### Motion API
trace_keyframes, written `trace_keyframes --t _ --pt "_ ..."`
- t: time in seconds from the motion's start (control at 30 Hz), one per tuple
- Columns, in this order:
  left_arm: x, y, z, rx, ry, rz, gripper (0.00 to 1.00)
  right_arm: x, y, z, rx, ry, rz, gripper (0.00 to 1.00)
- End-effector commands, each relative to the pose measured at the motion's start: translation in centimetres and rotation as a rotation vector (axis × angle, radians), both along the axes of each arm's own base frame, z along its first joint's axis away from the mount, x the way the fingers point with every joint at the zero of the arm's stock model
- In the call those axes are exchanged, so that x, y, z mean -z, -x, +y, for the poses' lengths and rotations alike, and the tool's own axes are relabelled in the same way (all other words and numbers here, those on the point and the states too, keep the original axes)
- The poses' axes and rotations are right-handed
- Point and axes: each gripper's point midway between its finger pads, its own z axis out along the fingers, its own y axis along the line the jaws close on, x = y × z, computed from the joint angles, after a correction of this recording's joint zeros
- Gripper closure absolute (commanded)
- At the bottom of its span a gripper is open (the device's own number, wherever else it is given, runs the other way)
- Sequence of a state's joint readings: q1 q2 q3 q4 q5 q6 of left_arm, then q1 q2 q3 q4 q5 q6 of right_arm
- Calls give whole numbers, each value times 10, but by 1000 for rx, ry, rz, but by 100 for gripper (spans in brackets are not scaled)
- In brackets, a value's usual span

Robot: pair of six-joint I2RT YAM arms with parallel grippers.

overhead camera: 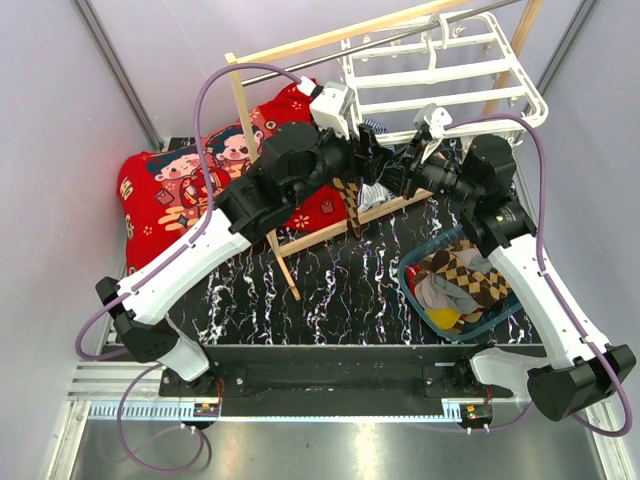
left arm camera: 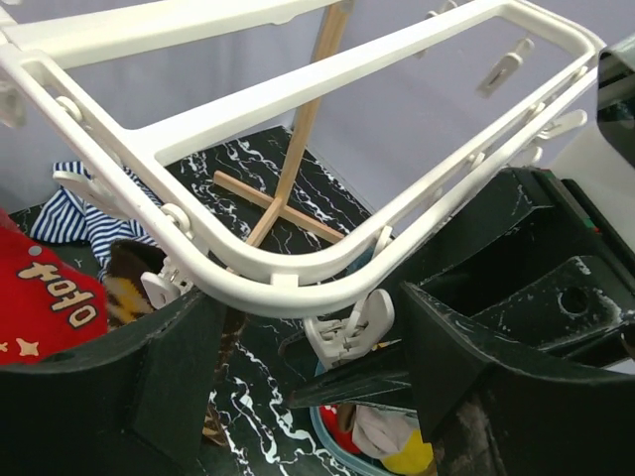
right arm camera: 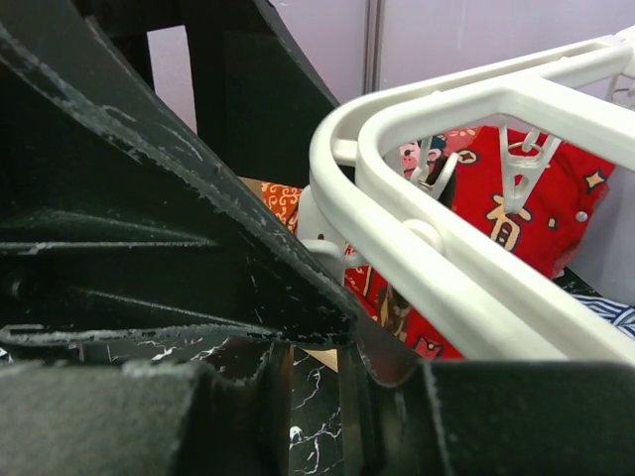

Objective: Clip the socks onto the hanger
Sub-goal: Open the clamp at the hanger.

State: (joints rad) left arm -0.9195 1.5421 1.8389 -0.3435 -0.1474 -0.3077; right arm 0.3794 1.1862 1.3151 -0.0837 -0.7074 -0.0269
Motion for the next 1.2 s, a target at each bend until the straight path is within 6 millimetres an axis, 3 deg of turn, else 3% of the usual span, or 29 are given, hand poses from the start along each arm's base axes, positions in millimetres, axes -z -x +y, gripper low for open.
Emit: trace_keyframes --t 0.0,0.23,0.6,0.67,0.73,0.77,0.87,0.97,1.17 --pt "-27 -1 -3 -43 56 -44 29 -18 4 4 -4 -11 -64 100" --pt "-28 -6 5 -120 66 -35 38 -13 2 5 18 -2 -62 100" --pt "-23 -1 -1 -120 51 -25 75 -7 -4 6 49 7 -58 99" --pt "-23 -2 0 -125 47 -28 80 -6 -3 6 53 4 -51 90" --pt "-24 -3 1 -131 43 -36 87 0 -5 4 72 5 -33 74" --pt "-24 -3 1 -132 41 -37 88 -2 -3 1 86 -5 -28 61" --pt "-24 -4 1 -135 35 -42 91 2 -7 -11 175 -22 -5 45" --pt "-21 -6 -1 -134 26 -46 91 7 -2 -23 239 -48 42 32" --pt "-14 -8 -4 -129 19 -58 89 52 10 -60 446 -30 243 22"
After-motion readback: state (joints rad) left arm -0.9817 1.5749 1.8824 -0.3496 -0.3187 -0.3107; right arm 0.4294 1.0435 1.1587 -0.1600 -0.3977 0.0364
